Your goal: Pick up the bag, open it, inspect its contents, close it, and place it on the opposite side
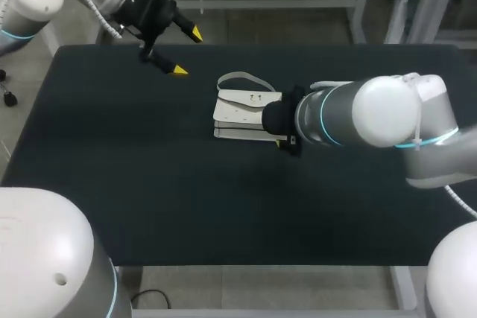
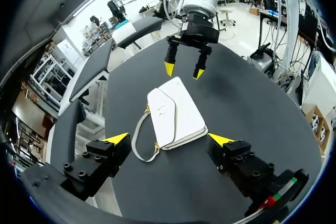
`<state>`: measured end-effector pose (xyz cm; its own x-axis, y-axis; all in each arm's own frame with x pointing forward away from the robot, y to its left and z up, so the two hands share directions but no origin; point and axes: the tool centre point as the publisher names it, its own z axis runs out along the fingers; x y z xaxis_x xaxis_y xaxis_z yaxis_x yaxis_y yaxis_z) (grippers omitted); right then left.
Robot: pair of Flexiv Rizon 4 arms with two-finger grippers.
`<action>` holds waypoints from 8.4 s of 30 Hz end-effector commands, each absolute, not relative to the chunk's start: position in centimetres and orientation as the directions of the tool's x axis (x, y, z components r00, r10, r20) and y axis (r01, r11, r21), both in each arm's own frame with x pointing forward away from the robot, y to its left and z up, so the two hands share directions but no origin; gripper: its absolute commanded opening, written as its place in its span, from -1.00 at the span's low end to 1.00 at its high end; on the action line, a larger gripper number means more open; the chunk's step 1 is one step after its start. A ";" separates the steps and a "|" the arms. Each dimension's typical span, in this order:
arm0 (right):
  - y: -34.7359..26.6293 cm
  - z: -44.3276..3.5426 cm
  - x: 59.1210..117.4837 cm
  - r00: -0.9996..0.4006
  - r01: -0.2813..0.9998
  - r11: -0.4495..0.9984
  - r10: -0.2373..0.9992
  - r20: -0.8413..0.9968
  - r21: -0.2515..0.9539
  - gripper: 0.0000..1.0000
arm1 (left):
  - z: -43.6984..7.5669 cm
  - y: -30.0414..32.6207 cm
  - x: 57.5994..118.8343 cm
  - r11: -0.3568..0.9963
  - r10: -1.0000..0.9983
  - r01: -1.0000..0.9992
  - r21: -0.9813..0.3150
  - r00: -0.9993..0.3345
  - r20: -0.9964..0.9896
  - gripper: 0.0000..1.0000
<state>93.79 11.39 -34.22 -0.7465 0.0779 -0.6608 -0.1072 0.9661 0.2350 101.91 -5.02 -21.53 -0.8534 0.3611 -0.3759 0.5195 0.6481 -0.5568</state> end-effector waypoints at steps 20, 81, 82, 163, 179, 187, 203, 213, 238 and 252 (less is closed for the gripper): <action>11.7 -36.6 95.2 -0.662 -0.073 0.972 0.120 -0.740 0.223 1.00 | -23.4 -8.2 101.5 0.619 0.394 0.602 -0.504 -0.793 -0.464 1.00; 12.5 -37.5 95.6 -0.642 -0.060 0.985 0.084 -0.762 0.160 -1.00 | -29.9 -13.9 100.5 0.599 0.433 0.658 -0.456 -0.745 -0.507 0.86; 12.5 -37.5 95.6 -0.642 -0.060 0.985 0.084 -0.762 0.160 -1.00 | -30.0 -14.0 100.6 0.598 0.430 0.660 -0.455 -0.743 -0.512 0.84; 12.5 -37.5 95.6 -0.642 -0.060 0.985 0.084 -0.762 0.160 -1.00 | -27.2 -14.6 105.8 0.641 0.336 0.558 -0.527 -0.822 -0.460 -1.00; 12.5 -37.5 95.6 -0.642 -0.060 0.985 0.084 -0.762 0.160 -1.00 | -28.5 -14.7 103.6 0.634 0.285 0.583 -0.509 -0.787 -0.546 -1.00; 12.5 -37.5 95.6 -0.642 -0.060 0.985 0.084 -0.762 0.160 -1.00 | -28.9 -14.9 101.3 0.628 0.240 0.605 -0.489 -0.748 -0.619 -1.00; 12.5 -37.5 95.6 -0.642 -0.060 0.985 0.084 -0.762 0.160 -1.00 | -31.9 -14.5 100.5 0.610 0.267 0.613 -0.502 -0.755 -0.599 0.61; 12.5 -37.5 95.6 -0.642 -0.060 0.985 0.084 -0.762 0.160 -1.00 | -33.2 -15.1 100.8 0.612 0.285 0.608 -0.506 -0.766 -0.576 -0.03; 12.5 -37.5 95.6 -0.642 -0.060 0.985 0.084 -0.762 0.160 -1.00 | -34.4 -14.7 101.6 0.629 0.293 0.595 -0.501 -0.778 -0.556 -0.73; 12.5 -37.5 95.6 -0.642 -0.060 0.985 0.084 -0.762 0.160 -1.00 | -32.8 -14.8 103.2 0.636 0.283 0.573 -0.517 -0.796 -0.535 -1.00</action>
<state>95.80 12.67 -37.04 -0.7307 0.0667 -0.6795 -0.0506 0.9872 0.1513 102.62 -14.75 -33.28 -0.7911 0.2736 -0.5470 0.5746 0.6388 -0.5116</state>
